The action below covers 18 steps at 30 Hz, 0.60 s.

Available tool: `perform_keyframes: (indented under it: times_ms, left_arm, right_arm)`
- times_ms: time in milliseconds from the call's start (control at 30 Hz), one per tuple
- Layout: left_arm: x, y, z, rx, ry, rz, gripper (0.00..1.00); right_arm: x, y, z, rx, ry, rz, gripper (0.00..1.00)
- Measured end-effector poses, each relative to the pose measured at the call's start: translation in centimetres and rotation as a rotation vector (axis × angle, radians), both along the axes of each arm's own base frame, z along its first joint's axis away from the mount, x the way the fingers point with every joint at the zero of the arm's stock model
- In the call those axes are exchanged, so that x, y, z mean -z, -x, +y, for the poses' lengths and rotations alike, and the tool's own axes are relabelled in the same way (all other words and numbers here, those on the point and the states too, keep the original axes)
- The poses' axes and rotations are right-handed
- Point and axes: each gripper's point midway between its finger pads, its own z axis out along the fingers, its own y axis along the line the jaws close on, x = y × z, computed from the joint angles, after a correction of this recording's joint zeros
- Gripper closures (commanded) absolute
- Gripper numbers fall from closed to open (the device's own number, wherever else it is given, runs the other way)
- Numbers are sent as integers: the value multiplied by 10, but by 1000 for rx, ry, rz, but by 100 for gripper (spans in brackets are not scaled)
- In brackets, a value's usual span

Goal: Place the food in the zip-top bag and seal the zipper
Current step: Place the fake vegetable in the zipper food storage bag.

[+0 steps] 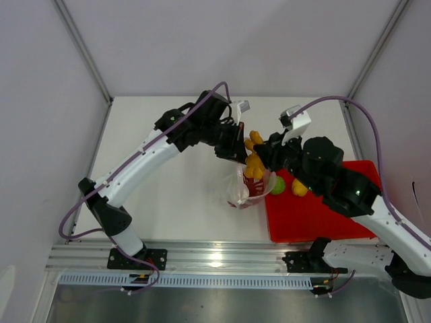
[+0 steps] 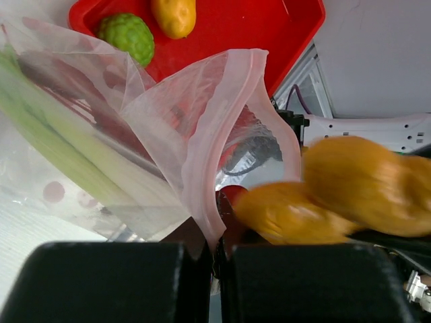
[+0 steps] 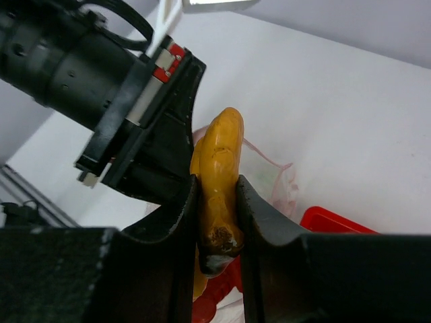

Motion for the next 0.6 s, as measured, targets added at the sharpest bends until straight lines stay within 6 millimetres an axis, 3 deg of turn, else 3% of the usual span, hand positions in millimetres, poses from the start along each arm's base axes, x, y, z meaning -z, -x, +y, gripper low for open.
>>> perform_keyframes:
  times_ms: [233,600]
  left_arm:
    - [4,-5,7,-33,-24,19,99]
    - [-3,-1,5,-52,23,33,99]
  right_arm:
    - [23,-11,7,90,105,3,100]
    - [82,-8,8,140,265,51,100]
